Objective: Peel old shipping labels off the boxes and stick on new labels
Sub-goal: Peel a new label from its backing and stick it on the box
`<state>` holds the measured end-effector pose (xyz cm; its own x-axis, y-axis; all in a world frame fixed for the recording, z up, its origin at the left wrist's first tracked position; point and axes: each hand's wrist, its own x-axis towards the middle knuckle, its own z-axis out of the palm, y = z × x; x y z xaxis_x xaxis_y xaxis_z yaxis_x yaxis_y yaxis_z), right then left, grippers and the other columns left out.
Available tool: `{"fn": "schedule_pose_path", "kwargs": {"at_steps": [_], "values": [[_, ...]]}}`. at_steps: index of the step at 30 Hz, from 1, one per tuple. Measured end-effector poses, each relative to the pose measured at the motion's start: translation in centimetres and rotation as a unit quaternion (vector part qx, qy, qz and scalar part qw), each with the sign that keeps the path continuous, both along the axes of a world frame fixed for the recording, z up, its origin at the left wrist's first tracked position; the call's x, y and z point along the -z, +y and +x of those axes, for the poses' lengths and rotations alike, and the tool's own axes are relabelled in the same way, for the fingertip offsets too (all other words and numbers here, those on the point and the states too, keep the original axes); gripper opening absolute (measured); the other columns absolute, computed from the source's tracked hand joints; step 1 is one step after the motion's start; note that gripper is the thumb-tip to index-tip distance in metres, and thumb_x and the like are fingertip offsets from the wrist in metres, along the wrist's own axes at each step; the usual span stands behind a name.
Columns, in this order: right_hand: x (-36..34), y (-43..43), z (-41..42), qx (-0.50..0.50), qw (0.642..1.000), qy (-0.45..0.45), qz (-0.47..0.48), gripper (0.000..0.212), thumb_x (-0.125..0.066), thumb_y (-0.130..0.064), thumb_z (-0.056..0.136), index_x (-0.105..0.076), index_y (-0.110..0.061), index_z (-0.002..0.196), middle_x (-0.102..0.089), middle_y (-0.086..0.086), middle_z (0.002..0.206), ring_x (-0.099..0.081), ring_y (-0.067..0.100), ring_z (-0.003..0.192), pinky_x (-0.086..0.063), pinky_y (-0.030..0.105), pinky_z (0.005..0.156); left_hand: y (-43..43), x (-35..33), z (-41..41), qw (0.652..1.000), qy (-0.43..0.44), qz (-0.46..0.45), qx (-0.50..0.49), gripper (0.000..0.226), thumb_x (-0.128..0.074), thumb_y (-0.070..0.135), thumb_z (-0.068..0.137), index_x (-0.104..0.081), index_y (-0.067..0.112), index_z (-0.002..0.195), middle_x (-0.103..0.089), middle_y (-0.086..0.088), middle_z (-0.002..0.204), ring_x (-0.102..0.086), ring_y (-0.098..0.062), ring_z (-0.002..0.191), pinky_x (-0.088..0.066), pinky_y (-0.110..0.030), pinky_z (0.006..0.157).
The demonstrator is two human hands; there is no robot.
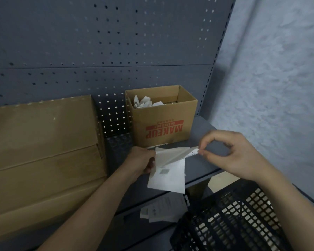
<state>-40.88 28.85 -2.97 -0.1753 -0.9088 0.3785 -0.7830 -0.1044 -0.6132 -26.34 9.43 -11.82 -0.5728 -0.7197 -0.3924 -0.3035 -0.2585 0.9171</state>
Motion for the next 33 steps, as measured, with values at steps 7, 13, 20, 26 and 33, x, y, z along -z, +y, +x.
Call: {"fn": "schedule_pose_path", "kwargs": {"at_steps": [7,13,20,26,33], "values": [[-1.7,1.2,0.1,0.026,0.998,0.031,-0.05,0.021,-0.074,0.001,0.082,-0.066,-0.018,0.078,-0.066,-0.004,0.078,-0.063,0.015,0.08,-0.041,0.013,0.077,0.0,0.4,-0.7,0.999,0.011,0.015,-0.037,0.019,-0.057,0.001,0.089,-0.061,0.005,0.07,-0.058,-0.001,0.053,-0.053,-0.012,0.048,-0.044,-0.025,0.053],[-2.3,2.3,-0.1,0.047,0.994,0.043,-0.092,0.007,-0.068,-0.01,0.081,-0.064,-0.015,0.077,-0.063,-0.002,0.077,-0.058,0.021,0.079,-0.046,0.043,0.074,0.0,0.9,-0.8,0.999,-0.005,-0.002,-0.033,0.01,-0.055,0.004,0.09,-0.063,0.003,0.084,-0.06,-0.006,0.07,-0.05,-0.009,0.044,-0.038,-0.018,0.042],[-3.3,1.8,-0.8,0.082,0.989,0.016,-0.123,0.018,-0.066,0.008,0.082,-0.062,-0.009,0.077,-0.061,0.003,0.075,-0.054,0.02,0.075,-0.046,0.038,0.073,-0.1,1.4,-0.8,0.999,-0.036,-0.034,-0.023,0.016,-0.058,0.002,0.088,-0.059,0.005,0.072,-0.057,-0.006,0.065,-0.052,-0.012,0.05,-0.041,-0.021,0.043],[-4.1,0.8,-1.2,0.145,0.973,0.019,-0.177,0.017,-0.064,0.004,0.083,-0.061,-0.013,0.079,-0.06,-0.002,0.074,-0.054,0.016,0.072,-0.045,0.028,0.069,0.0,1.6,-0.8,0.997,-0.043,-0.063,-0.028,0.02,-0.057,0.003,0.089,-0.056,0.005,0.07,-0.055,-0.008,0.064,-0.052,-0.014,0.054,-0.041,-0.021,0.046],[-5.3,-0.3,-1.5,0.188,0.946,0.025,-0.264,0.006,-0.064,-0.006,0.087,-0.063,-0.012,0.085,-0.063,0.0,0.081,-0.055,0.015,0.074,-0.048,0.029,0.069,-0.2,1.9,-0.9,0.994,-0.057,-0.084,-0.027,0.013,-0.061,0.008,0.092,-0.058,0.003,0.08,-0.059,-0.01,0.074,-0.056,-0.013,0.056,-0.043,-0.02,0.043]]}}
